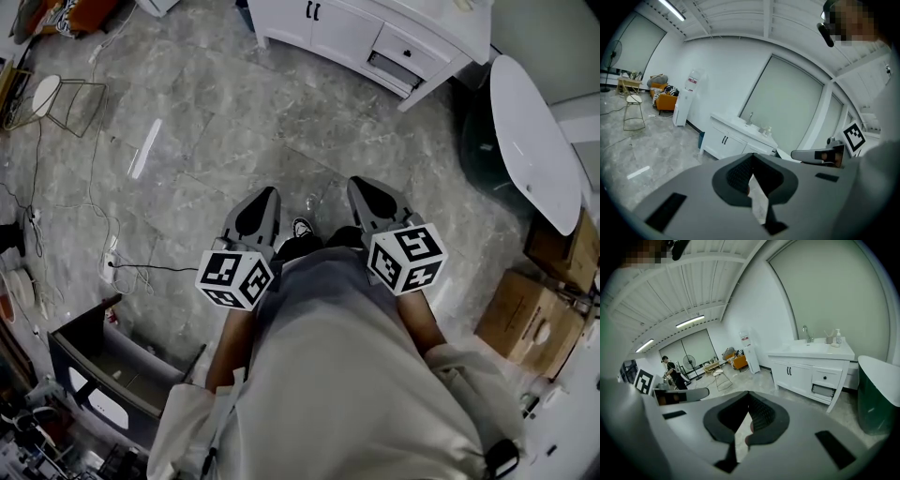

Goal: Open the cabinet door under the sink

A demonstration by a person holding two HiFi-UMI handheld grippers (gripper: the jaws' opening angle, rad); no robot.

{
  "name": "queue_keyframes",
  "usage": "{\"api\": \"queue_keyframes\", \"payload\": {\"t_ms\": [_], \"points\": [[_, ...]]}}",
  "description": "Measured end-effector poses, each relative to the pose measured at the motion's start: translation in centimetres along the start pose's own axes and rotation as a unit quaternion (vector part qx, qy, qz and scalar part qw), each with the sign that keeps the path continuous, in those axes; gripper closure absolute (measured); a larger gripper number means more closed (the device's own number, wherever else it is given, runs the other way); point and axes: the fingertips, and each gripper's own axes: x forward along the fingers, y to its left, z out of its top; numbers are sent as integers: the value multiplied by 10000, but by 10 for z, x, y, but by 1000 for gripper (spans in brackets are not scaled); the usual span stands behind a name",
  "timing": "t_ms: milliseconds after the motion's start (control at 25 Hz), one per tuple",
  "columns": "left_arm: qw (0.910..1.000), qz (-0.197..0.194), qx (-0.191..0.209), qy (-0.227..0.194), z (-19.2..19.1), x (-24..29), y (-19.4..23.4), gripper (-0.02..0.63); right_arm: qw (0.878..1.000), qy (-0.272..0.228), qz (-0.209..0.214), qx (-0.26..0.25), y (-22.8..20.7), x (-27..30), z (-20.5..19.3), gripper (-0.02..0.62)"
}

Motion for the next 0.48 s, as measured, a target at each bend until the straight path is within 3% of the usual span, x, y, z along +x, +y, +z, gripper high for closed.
{"api": "queue_keyframes", "payload": {"t_ms": [480], "points": [[9991, 65, -420, 89, 13, 15, 41, 606, 9997, 110, -155, 148, -10, 42, 19, 584]]}}
